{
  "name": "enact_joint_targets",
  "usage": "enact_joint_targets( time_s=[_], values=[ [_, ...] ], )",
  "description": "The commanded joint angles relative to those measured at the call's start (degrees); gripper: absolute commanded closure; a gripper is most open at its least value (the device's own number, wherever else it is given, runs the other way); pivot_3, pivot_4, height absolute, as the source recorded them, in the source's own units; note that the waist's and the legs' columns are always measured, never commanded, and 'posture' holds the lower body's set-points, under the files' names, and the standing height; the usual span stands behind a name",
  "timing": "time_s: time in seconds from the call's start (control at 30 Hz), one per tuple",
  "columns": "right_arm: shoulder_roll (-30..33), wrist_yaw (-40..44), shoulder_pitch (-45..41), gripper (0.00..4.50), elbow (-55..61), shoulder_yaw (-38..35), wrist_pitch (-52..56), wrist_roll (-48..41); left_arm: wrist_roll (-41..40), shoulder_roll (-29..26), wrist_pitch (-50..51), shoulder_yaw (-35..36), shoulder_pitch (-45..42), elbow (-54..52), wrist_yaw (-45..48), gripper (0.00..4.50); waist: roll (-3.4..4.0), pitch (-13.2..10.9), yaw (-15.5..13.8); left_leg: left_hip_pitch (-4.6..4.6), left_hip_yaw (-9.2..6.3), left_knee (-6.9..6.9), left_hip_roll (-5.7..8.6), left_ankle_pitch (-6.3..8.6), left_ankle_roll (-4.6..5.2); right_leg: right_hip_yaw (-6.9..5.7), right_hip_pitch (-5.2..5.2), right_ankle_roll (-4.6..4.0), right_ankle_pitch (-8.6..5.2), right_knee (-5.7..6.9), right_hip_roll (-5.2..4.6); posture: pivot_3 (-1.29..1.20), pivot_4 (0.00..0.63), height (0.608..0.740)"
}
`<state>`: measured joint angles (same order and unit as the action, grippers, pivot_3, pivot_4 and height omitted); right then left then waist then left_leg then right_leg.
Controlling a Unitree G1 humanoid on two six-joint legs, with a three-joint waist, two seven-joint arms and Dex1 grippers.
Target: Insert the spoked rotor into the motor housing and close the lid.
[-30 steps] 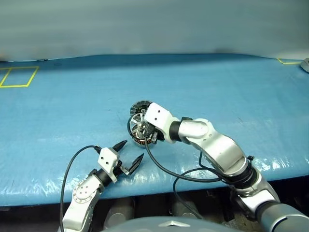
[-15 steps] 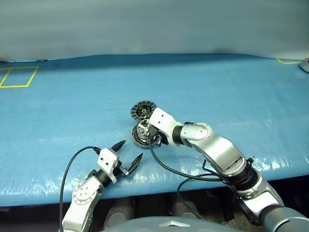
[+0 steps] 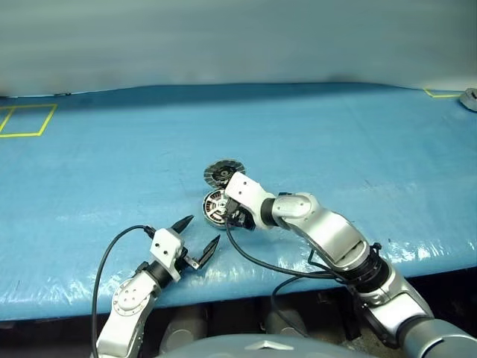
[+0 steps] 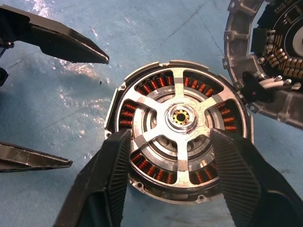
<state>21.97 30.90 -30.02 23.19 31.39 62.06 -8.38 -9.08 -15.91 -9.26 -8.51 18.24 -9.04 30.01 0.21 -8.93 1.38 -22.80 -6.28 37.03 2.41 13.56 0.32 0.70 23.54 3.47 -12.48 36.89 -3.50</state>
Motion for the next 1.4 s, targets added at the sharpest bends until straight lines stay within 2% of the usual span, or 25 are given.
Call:
enact_joint_targets(
  time_s=[0.03,0.13,0.2,0.23,0.3,0.4,0.5,0.6,0.7,0.9,1.4],
  values=[
    [-0.31,-0.66,-1.56,0.92,3.03,-2.22,0.99,-0.28,-0.17,0.18,-0.50,-0.12,0.12,-2.58,-0.21,0.00,0.00,0.00,-0.02,-0.01,0.00,0.00,0.00,0.00,0.00,0.00,0.00,0.00,0.01,-0.01,0.00,0.00,0.150,0.740],
    [-0.08,-0.67,-2.02,0.92,5.02,-4.33,2.57,-1.19,-0.14,0.19,-0.51,-0.17,0.23,-2.56,-0.22,0.00,0.00,0.00,-0.06,-0.02,0.00,-0.01,0.01,0.00,0.00,0.00,0.01,0.02,0.02,-0.02,-0.01,0.00,0.150,0.740],
    [0.70,-0.37,-1.72,0.92,7.36,-8.19,4.37,-2.70,-0.19,0.31,-0.68,-0.10,0.37,-2.54,-0.33,0.00,0.00,0.00,-0.10,-0.02,-0.02,-0.01,0.00,0.00,0.00,-0.01,0.01,0.02,0.01,-0.02,-0.01,0.00,0.150,0.740],
    [1.33,-0.24,-1.57,1.10,7.98,-9.97,4.97,-3.26,-0.24,0.33,-0.75,-0.04,0.39,-2.48,-0.33,0.00,0.00,0.00,-0.14,-0.03,-0.02,-0.01,0.01,0.00,0.00,-0.01,0.01,0.02,0.01,-0.02,-0.01,0.00,0.150,0.740],
    [2.91,0.19,-1.05,1.54,8.50,-13.11,5.85,-4.37,-0.24,0.31,-0.89,0.01,0.52,-2.32,-0.30,0.00,-0.01,-0.01,-0.32,-0.03,-0.02,0.00,0.01,0.00,0.00,-0.01,0.00,0.00,0.00,-0.03,-0.01,0.00,0.150,0.740],
    [3.24,0.32,-0.37,2.53,9.46,-14.45,6.51,-6.17,-0.31,0.38,-0.94,-0.03,0.59,-2.18,-0.22,0.00,-0.02,-0.01,-0.36,-0.04,0.00,0.01,0.02,0.00,0.01,0.00,0.00,-0.03,-0.03,-0.05,-0.02,0.00,0.150,0.740],
    [-1.72,-1.62,1.29,3.47,9.25,-14.47,5.69,-7.93,-0.27,0.46,-1.06,-0.05,0.36,-1.83,-0.17,0.00,-0.02,-0.01,0.11,-0.03,0.02,-0.08,-0.03,0.00,0.01,0.00,0.05,0.01,0.00,0.00,0.02,0.00,0.150,0.740],
    [-5.60,-4.07,4.02,4.48,7.28,-12.87,-0.11,-6.58,-0.31,0.54,-1.18,0.05,0.13,-1.61,-0.14,0.00,-0.01,-0.02,0.15,-0.02,-0.01,-0.15,-0.07,0.00,0.00,-0.02,0.11,0.03,0.02,0.06,0.07,0.00,0.150,0.740],
    [-8.03,-6.30,7.39,4.48,4.07,-11.86,-7.47,-4.78,-0.31,0.57,-1.32,0.15,0.24,-1.60,-0.14,0.00,-0.01,-0.02,-0.04,-0.03,-0.02,-0.10,0.02,0.00,0.00,-0.02,0.05,0.09,0.05,0.01,-0.01,0.00,0.150,0.740],
    [-11.22,-7.48,10.86,4.48,-2.79,-11.32,-15.11,-3.87,-0.24,0.26,-1.33,0.30,0.48,-1.50,0.02,0.00,-0.01,-0.02,0.04,0.00,0.05,0.00,0.00,0.01,0.02,0.04,0.00,0.01,-0.01,-0.03,0.00,0.00,0.150,0.740],
    [-13.19,-6.07,10.49,4.48,-14.94,-8.64,-21.43,-1.17,-0.48,0.03,-1.52,0.32,0.03,-0.80,0.54,0.00,0.00,-0.02,0.27,0.11,0.04,-0.03,-0.02,0.00,0.00,0.04,-0.05,0.00,0.00,0.02,0.03,0.00,0.150,0.740]
  ],
)
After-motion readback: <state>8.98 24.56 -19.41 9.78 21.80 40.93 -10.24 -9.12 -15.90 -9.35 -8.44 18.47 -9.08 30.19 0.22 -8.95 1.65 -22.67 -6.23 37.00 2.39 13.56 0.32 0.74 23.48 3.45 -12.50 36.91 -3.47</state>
